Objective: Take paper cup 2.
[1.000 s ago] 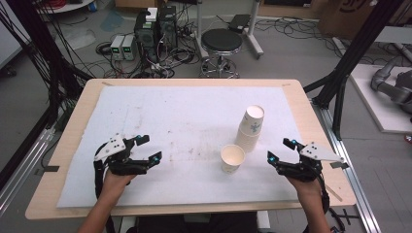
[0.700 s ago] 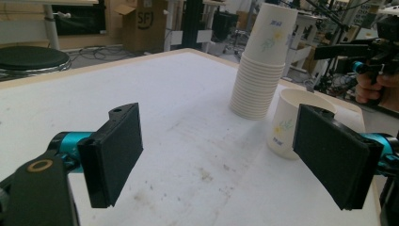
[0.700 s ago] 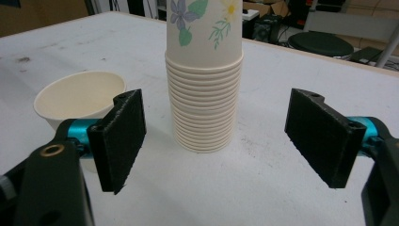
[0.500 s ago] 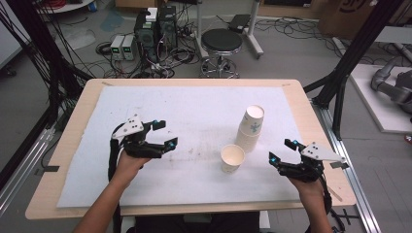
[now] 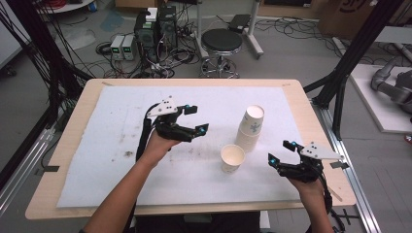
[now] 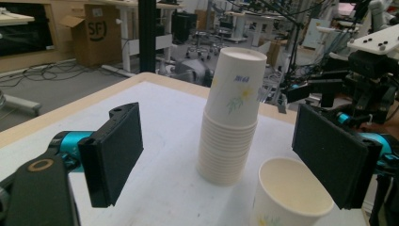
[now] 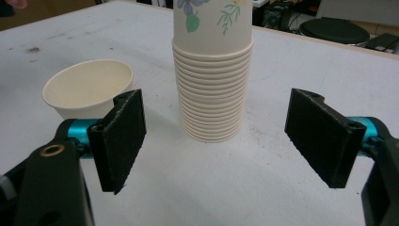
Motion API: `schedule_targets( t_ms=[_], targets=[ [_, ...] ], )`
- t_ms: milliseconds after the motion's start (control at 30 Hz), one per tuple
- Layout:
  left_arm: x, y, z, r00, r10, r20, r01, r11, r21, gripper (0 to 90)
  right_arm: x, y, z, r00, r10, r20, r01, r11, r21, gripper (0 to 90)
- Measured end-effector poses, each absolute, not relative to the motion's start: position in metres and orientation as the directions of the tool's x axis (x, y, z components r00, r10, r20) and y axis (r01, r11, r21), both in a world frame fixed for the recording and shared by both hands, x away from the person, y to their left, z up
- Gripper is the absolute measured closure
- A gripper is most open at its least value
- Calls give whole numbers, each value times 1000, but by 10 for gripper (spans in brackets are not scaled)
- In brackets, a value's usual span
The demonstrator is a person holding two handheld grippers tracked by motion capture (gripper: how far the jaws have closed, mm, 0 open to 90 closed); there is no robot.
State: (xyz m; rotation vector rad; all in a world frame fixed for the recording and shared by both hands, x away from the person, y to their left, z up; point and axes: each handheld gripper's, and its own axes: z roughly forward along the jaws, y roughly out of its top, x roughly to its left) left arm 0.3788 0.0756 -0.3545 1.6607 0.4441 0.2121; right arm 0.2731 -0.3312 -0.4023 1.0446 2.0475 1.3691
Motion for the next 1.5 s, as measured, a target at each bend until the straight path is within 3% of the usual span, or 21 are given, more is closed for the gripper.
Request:
schedule_targets(
  t_ms=[567,1133,1500],
  targets=[
    [403,-7,-341,954,287,-91,140,-156,978,163,273,-332,-404,-611,790,44,351,221,910,215],
    [419,-52,-347,946,314,-87,160,-216,963,162,273,-332,-403,-615,787,52,348,212,913,215],
    [422,-63,-351,948,304,-96,163,-206,965,260,272,-335,-403,-611,790,59,351,204,914,216]
  ],
)
